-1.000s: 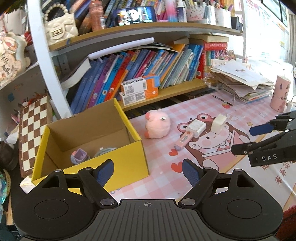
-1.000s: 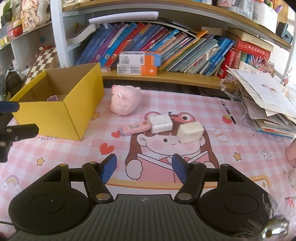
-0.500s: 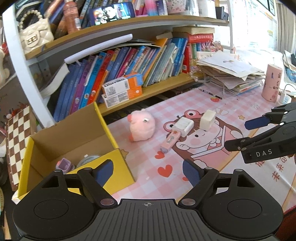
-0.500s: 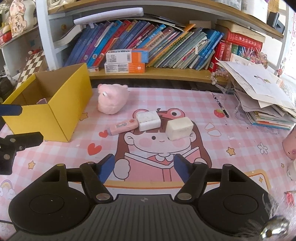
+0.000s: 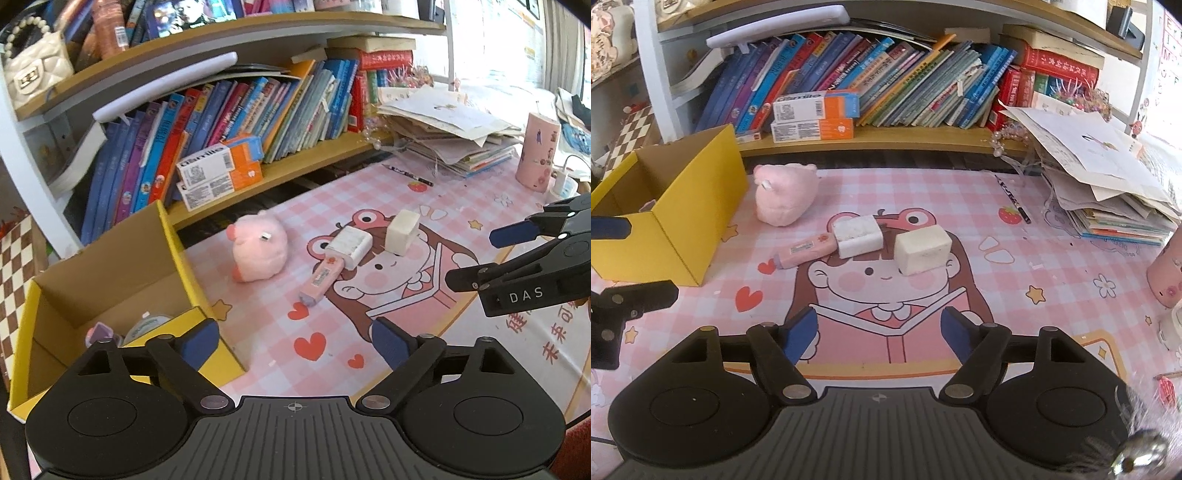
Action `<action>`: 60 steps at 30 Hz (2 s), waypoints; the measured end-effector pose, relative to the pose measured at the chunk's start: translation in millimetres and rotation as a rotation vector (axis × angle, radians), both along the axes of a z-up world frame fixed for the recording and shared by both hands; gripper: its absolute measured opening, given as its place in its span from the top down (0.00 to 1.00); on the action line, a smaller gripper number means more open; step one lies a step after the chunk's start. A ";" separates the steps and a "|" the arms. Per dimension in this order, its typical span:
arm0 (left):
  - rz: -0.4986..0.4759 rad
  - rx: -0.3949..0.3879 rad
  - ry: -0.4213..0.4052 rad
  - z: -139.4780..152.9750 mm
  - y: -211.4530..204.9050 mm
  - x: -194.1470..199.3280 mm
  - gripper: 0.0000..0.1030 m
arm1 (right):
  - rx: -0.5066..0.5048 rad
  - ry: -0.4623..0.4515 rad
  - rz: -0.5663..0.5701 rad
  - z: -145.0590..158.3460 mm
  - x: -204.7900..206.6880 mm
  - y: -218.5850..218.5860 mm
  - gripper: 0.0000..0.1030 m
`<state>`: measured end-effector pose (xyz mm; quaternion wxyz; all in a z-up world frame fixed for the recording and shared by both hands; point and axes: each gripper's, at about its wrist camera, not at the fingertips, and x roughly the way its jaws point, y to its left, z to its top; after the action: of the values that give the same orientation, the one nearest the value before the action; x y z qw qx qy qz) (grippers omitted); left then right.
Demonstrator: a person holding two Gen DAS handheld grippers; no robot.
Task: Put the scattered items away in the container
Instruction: 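Lower the left tool toward the pink highlighter while the right tool approaches a white eraser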
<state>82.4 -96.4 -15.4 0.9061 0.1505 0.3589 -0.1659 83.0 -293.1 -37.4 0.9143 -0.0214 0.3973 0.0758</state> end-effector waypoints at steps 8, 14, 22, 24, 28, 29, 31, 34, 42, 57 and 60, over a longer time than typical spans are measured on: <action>-0.022 0.022 0.026 -8.7 -11.8 10.8 0.05 | 0.011 0.016 -0.036 -6.9 5.9 -9.7 0.15; -0.027 0.027 0.039 -13.4 -18.2 19.0 0.04 | 0.022 0.026 -0.053 -10.5 11.9 -14.8 0.12; -0.030 0.023 0.057 -20.0 -24.4 31.8 0.04 | 0.018 0.043 -0.065 -19.1 22.0 -19.2 0.12; -0.029 0.021 0.059 -21.4 -26.3 34.9 0.04 | 0.016 0.048 -0.066 -21.6 25.3 -20.1 0.12; -0.024 0.010 0.065 -25.3 -32.2 43.5 0.04 | 0.012 0.057 -0.070 -26.1 31.2 -22.5 0.12; -0.023 0.006 0.067 -26.4 -33.9 45.8 0.04 | 0.011 0.058 -0.071 -27.1 32.9 -23.1 0.12; -0.019 0.001 0.070 -28.7 -36.5 49.8 0.04 | 0.008 0.061 -0.072 -29.3 36.2 -24.4 0.12; -0.010 -0.007 0.075 -32.5 -40.2 55.5 0.04 | 0.005 0.063 -0.075 -32.0 41.4 -26.8 0.12; 0.011 0.004 0.089 -45.6 -49.7 68.7 0.04 | -0.001 0.066 -0.085 -37.7 57.2 -33.4 0.12; 0.047 -0.016 0.126 -68.9 -51.4 90.3 0.04 | 0.000 0.088 -0.095 -50.4 84.1 -38.8 0.12; 0.064 -0.017 0.116 -74.0 -51.8 94.4 0.06 | 0.000 0.087 -0.094 -52.6 89.6 -38.6 0.12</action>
<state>176.8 -148.2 -89.3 0.8898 0.1214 0.4141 -0.1484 172.6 -331.7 -90.0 0.8988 0.0003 0.4370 0.0338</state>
